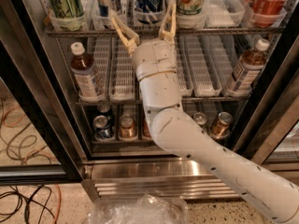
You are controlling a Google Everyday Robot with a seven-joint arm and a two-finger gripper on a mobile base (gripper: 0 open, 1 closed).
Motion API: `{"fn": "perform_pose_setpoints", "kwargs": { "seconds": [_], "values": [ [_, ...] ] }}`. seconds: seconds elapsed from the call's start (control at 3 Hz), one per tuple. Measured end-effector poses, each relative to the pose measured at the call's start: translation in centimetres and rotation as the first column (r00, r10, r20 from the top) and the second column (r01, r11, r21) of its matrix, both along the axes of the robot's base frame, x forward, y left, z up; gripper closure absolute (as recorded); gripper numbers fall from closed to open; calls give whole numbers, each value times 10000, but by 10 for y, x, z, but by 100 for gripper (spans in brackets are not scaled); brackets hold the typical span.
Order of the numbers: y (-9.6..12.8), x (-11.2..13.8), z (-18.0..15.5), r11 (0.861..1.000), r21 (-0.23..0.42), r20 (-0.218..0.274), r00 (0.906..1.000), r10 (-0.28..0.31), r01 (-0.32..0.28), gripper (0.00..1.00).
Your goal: Pick pepsi can from top shelf of fridge
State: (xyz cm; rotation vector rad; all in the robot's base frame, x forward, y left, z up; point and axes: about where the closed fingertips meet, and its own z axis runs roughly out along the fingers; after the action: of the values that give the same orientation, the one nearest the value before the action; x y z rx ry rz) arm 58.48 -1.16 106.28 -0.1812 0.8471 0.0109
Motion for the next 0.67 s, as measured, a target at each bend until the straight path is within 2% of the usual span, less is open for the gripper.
{"fn": "perform_pose_setpoints", "kwargs": {
  "seconds": [0.67],
  "values": [
    [4,6,0,10000,48,4,10000,55,-55,26]
  ]
}}
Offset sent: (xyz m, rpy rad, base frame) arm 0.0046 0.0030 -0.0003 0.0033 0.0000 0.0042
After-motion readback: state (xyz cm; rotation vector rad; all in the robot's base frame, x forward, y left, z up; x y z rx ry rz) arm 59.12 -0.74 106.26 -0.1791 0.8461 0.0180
